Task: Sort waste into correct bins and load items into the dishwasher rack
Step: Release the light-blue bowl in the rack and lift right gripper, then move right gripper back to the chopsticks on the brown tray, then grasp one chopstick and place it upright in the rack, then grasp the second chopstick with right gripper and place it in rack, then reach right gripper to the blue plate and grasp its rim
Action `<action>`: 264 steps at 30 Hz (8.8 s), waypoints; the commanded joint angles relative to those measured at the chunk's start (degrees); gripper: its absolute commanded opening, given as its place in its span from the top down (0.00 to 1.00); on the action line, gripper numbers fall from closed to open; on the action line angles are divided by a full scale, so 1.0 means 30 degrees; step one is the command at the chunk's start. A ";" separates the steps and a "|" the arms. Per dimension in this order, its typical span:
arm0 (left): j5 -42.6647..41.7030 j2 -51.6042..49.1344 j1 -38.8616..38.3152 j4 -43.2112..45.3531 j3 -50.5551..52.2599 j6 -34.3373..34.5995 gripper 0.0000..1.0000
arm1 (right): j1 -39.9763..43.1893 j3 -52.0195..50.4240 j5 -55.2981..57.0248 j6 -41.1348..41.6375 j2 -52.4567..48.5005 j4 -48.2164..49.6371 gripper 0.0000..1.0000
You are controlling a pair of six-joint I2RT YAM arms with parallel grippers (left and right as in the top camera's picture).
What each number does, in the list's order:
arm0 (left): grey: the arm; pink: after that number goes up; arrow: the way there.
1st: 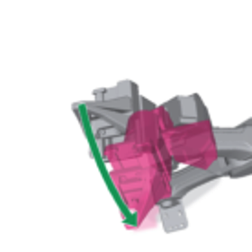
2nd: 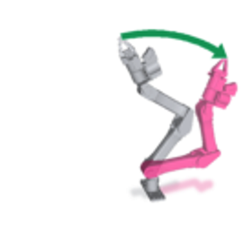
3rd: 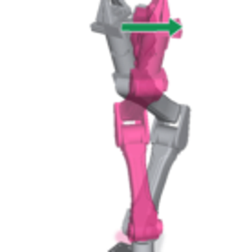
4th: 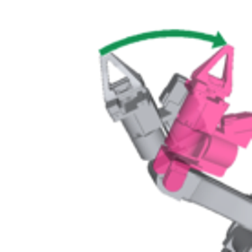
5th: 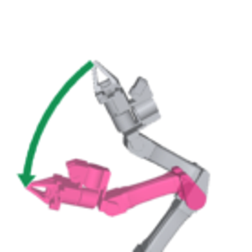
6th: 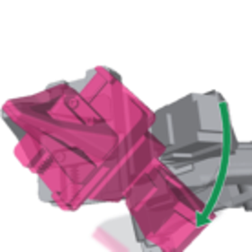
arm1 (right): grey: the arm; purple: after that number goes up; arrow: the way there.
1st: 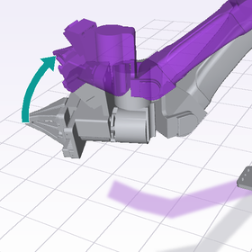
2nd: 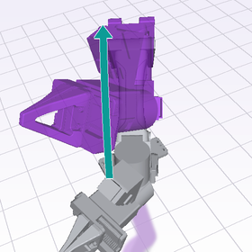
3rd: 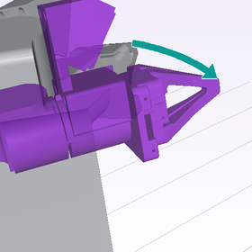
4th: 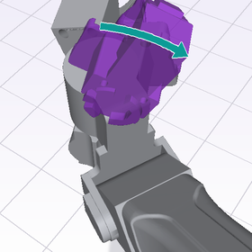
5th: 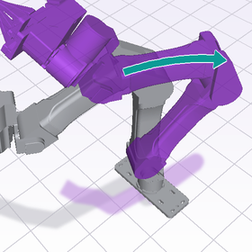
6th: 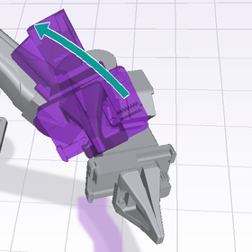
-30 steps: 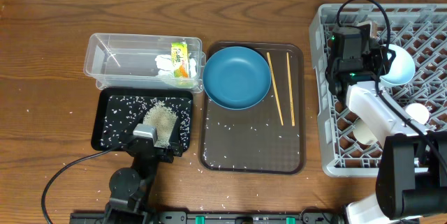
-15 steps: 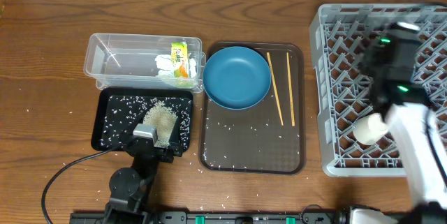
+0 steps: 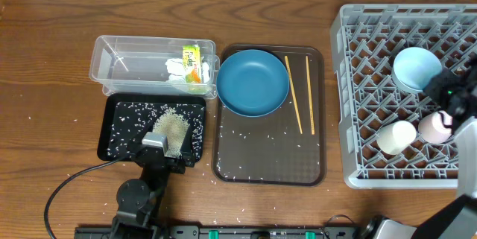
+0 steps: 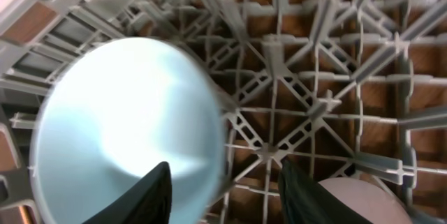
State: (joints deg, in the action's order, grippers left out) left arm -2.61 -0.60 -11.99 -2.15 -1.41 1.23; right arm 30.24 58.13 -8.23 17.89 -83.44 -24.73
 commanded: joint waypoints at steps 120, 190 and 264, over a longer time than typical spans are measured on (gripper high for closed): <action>0.0240 0.0102 0.0138 -0.0546 0.0393 -0.0262 0.06 | -1.6997 0.4087 0.1260 0.2885 -0.9355 -0.3687 0.74; 0.0240 0.0102 0.0138 -0.0546 0.0393 -0.0262 0.07 | -1.7034 0.4065 0.6244 0.1770 -0.4546 -0.5734 0.71; 0.0240 0.0102 0.0138 -0.0546 0.0393 -0.0262 0.07 | -1.8017 0.4401 0.1632 0.5923 -0.7533 -0.2667 0.51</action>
State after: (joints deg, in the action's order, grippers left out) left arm -2.61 -0.60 -11.99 -2.15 -1.41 1.23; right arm -23.14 71.79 -2.13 30.26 -103.79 -33.41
